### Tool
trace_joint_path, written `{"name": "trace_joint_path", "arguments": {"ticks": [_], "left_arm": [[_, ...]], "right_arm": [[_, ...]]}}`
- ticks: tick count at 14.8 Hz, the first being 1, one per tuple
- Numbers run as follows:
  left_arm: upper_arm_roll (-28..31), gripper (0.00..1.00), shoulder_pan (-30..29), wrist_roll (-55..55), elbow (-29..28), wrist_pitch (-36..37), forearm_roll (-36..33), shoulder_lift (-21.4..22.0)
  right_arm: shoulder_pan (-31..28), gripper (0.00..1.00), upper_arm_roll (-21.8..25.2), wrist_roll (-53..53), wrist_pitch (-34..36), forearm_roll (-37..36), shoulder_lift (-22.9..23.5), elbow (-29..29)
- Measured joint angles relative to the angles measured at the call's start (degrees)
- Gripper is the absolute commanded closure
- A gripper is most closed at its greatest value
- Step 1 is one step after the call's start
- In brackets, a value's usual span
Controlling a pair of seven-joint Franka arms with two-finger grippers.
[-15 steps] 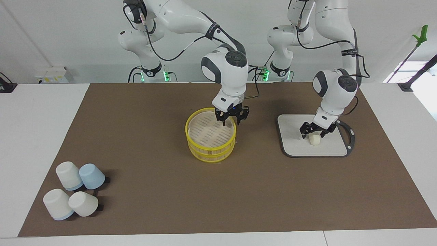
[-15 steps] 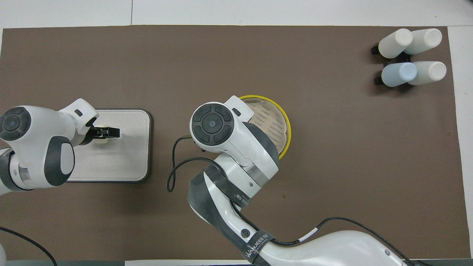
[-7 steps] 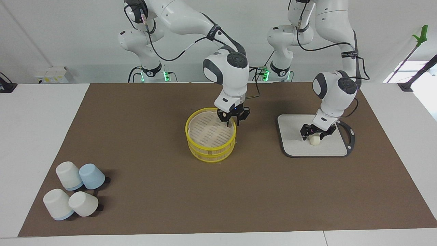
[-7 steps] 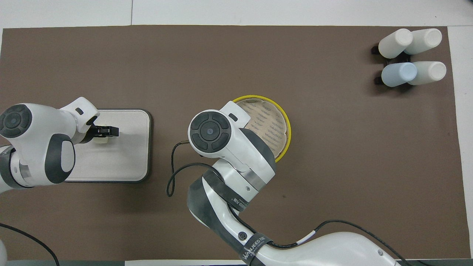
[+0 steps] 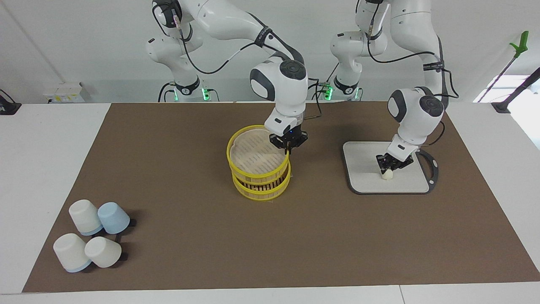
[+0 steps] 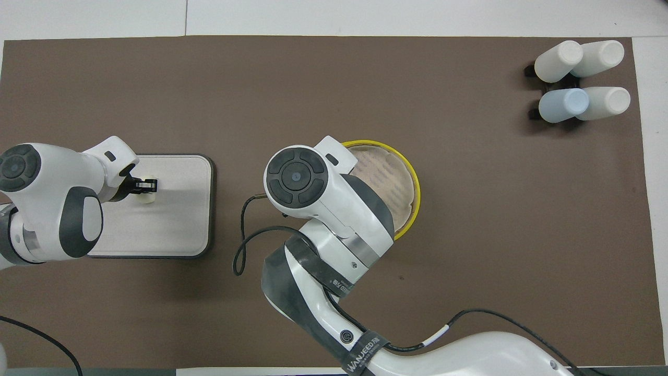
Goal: Place bun in steamer
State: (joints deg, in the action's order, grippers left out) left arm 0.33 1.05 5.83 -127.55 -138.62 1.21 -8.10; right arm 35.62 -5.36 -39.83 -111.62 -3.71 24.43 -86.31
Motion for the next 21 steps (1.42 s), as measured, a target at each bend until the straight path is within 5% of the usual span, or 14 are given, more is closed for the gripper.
{"name": "trace_joint_path", "arguments": {"ticks": [3,7,9,12,16,21], "left_arm": [[-0.3,0.89,0.3,-2.1,5.0,6.2,0.2,0.0],[-1.2,0.87,9.0,-19.3,27.8,30.7,0.4,-1.5],[-1.4,0.87,16.0,-30.5,35.1,34.1,0.4,-3.8],[-1.7,0.87,26.7,-44.8,37.0,29.7,0.4,-6.9],[-1.6,0.85,36.8,-54.7,33.6,19.5,0.2,-9.5],[-1.3,0.80,41.6,-59.3,29.3,8.5,-1.9,-16.4]], "right_arm": [[-5.6,1.00,0.3,8.7,13.6,0.1,-0.9,9.0],[-19.2,1.00,0.5,30.5,24.3,0.9,-5.6,11.0],[-25.3,1.00,0.6,40.0,26.9,1.0,-7.4,9.0],[-32.3,1.00,0.6,52.5,26.9,1.1,-10.3,1.9],[-32.7,1.00,0.0,55.3,25.9,1.1,-13.1,-3.6],[-32.2,1.00,-0.2,55.3,23.7,1.1,-14.4,-6.3]]}}
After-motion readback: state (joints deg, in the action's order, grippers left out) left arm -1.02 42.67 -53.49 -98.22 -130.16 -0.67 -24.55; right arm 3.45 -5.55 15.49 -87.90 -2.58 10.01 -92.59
